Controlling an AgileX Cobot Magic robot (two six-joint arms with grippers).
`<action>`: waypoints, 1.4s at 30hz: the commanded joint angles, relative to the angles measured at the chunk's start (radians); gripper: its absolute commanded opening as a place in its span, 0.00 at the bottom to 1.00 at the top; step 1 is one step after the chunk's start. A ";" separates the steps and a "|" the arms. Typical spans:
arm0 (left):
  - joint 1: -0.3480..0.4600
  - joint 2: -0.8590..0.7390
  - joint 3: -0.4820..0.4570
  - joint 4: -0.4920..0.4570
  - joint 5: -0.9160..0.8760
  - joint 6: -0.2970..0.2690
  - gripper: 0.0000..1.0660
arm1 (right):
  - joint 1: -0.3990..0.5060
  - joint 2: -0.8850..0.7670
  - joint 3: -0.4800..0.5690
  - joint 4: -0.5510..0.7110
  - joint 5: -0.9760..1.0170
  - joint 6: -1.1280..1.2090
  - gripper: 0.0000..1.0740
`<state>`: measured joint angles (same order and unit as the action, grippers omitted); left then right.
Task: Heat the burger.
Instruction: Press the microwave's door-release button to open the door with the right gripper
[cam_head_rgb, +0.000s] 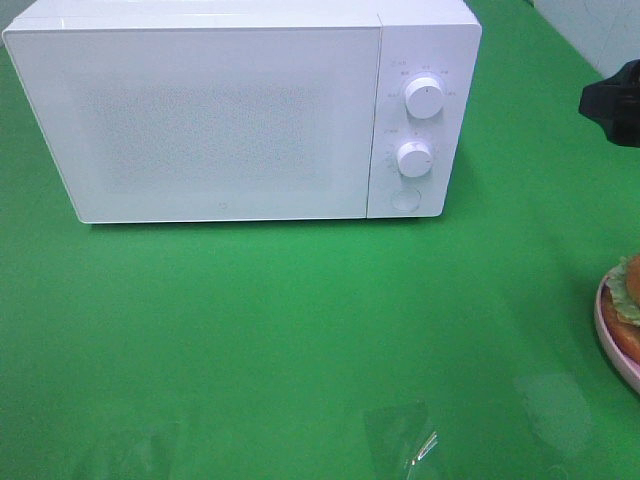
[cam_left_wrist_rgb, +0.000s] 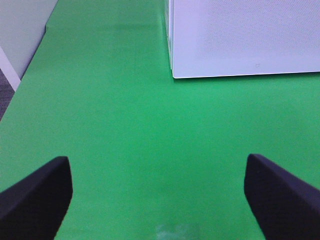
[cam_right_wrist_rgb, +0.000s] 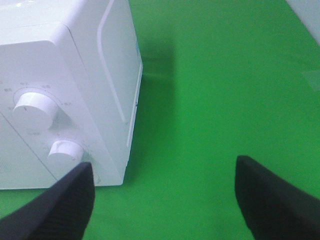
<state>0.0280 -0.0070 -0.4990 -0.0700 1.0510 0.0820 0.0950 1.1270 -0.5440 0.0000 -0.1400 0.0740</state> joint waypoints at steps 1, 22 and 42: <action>0.004 -0.022 0.003 -0.009 -0.016 0.003 0.81 | 0.001 0.073 -0.005 -0.010 -0.135 0.000 0.71; 0.004 -0.022 0.003 -0.009 -0.016 0.003 0.81 | 0.122 0.424 -0.004 0.215 -0.610 -0.338 0.71; 0.004 -0.022 0.003 -0.009 -0.016 0.002 0.81 | 0.337 0.519 0.112 0.392 -0.887 -0.356 0.71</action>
<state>0.0280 -0.0070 -0.4990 -0.0700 1.0510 0.0820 0.4280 1.6490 -0.4340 0.3920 -1.0050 -0.2840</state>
